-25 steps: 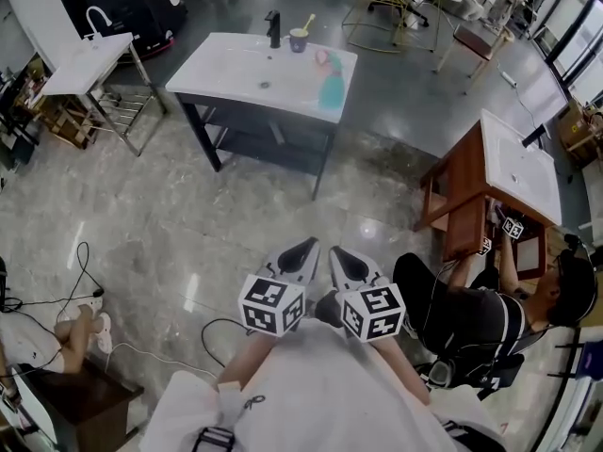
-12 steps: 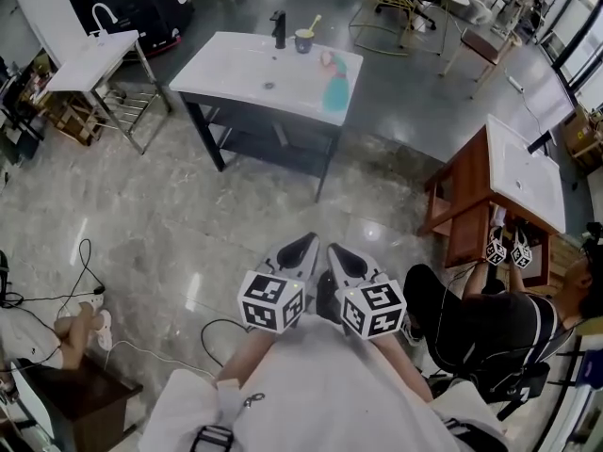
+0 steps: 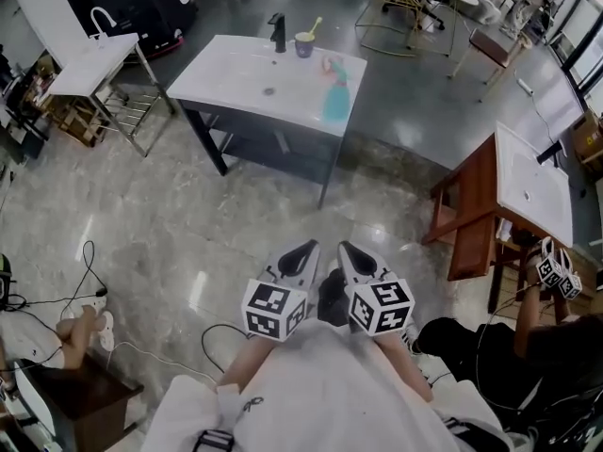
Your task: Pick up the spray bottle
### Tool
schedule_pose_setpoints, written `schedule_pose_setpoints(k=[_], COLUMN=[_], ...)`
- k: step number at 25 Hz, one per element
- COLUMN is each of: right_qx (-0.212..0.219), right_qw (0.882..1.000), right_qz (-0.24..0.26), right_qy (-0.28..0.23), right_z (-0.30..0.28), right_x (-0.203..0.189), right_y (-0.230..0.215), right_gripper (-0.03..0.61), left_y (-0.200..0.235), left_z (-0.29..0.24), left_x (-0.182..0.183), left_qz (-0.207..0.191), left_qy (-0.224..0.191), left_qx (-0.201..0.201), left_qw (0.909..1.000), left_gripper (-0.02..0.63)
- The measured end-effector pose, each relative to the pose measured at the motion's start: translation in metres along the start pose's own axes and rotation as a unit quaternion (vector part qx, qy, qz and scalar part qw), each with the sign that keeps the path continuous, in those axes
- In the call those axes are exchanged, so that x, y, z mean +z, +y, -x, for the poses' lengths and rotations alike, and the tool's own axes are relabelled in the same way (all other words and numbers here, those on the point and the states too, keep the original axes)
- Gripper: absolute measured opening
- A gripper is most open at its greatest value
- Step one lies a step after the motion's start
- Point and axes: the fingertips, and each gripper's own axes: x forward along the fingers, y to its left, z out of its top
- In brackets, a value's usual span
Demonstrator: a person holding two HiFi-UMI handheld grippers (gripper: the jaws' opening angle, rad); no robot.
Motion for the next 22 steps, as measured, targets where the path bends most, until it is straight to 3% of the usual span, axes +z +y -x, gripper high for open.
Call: schedule_pose_setpoints(k=[10, 22], right_qx=[0.001, 0.029], right_qw=[1.0, 1.0], right_qz=[0.006, 0.009], right_qy=[0.003, 0.009], right_z=[-0.044, -0.092], right_x=[0.037, 0.071], right_y=[-0.055, -0.106], right_gripper=[0.028, 0.028], left_y=[0.034, 0.048], left_z=[-0.057, -0.132], left_x=[0.023, 0.047], left_qz=[0.039, 0.046], left_qy=[0.003, 0.012], left_qx=[0.024, 0.038], left_qw=[0.9989, 0.9981], left_gripper=[0.032, 0.032])
